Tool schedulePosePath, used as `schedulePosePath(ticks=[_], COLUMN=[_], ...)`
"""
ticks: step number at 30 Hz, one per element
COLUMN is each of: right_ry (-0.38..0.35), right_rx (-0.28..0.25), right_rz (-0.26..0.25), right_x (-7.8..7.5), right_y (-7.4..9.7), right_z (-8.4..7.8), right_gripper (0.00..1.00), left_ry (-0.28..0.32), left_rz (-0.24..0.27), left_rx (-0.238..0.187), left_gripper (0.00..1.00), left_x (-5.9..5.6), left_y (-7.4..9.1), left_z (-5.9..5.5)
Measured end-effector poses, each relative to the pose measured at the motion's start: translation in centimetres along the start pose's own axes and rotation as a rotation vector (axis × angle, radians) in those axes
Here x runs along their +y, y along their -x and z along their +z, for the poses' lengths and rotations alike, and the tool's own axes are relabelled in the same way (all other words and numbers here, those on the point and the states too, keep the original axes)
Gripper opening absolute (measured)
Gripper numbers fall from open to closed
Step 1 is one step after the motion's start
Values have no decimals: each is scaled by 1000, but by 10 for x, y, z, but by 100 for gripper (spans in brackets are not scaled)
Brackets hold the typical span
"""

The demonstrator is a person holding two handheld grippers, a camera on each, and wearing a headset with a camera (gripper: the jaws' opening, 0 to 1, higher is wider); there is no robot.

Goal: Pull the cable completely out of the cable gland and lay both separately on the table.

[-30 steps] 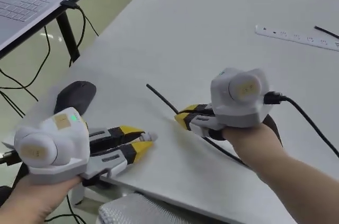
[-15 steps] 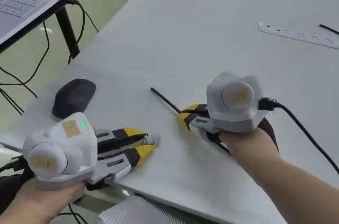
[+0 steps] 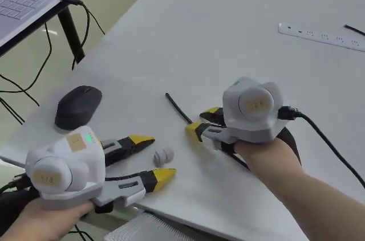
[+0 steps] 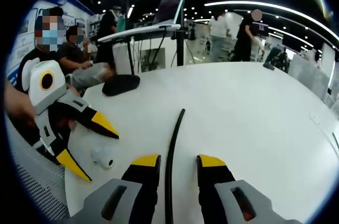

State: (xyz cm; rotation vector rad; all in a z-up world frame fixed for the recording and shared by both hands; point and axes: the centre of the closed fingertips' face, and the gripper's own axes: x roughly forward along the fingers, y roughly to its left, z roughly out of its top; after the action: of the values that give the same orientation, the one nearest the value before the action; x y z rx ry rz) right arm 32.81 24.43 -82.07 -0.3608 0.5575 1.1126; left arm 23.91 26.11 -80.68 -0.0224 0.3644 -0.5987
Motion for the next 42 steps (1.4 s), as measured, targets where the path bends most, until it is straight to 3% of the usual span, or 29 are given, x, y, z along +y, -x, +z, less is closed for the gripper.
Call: schedulePosePath(ticks=[1, 4, 6, 8, 9, 10, 11, 13, 15, 20, 22, 23, 25, 28, 29, 33, 37, 42], right_ry=[3, -9, -34, -75, -78, -74, -71, -85, -91, -103, -93, -98, -118, -233, -241, -279, -294, -321], right_rx=[-11, -9, -5, -20, -24, -31, -44, -53, -53, -40, -18, -10, 5, -35, -32, -16, -12, -4], right_rz=[-14, -31, -38, -42, -45, -60, -75, -73, -79, -118, -152, -166, -190, -232, -258, -318, -373, -395], right_x=[-2, -4, -4, -3, -4, -5, -7, -10, -14, -32, -43, -49, -60, -80, -86, -104, -115, -120], right_y=[-2, -4, -2, -1, 0, 0, 3, 9, 16, 42, 61, 74, 92, 131, 141, 186, 228, 267], right_z=[2, 1, -2, -1, -1, -1, 1, 3, 3, -2, -9, -14, -22, -32, -36, -56, -75, -97], right_gripper=[33, 50, 59, 76, 85, 95, 99, 99, 99, 99, 99, 99, 99, 99, 99, 99, 99, 99], left_ry=[38, 57, 67, 82, 84, 77, 67, 35, 44, 36, -23, -41, -41, -28, -23, -29, -52, -62], left_rz=[-9, -11, -11, -7, -13, -8, -2, 25, 22, 17, 38, 23, 13, 3, 2, -20, -52, -79], left_rx=[-24, -41, -27, -21, -27, -63, -77, -92, -90, -64, -54, -46, -43, -44, -49, -89, -87, -89], left_gripper=[59, 86, 90, 99, 100, 99, 100, 100, 100, 100, 100, 100, 100, 100, 100, 100, 100, 100], left_x=[0, 3, 2, 3, 3, 6, 7, 13, 12, 16, 21, 18, 17, 15, 15, 3, -10, -30], left_y=[-1, -4, -5, -6, -5, -5, -5, -4, -4, -5, -6, -9, -14, -23, -25, -38, -48, -55], left_z=[3, 5, 7, 9, 11, 18, 20, 26, 31, 37, 40, 40, 43, 53, 57, 83, 97, 110])
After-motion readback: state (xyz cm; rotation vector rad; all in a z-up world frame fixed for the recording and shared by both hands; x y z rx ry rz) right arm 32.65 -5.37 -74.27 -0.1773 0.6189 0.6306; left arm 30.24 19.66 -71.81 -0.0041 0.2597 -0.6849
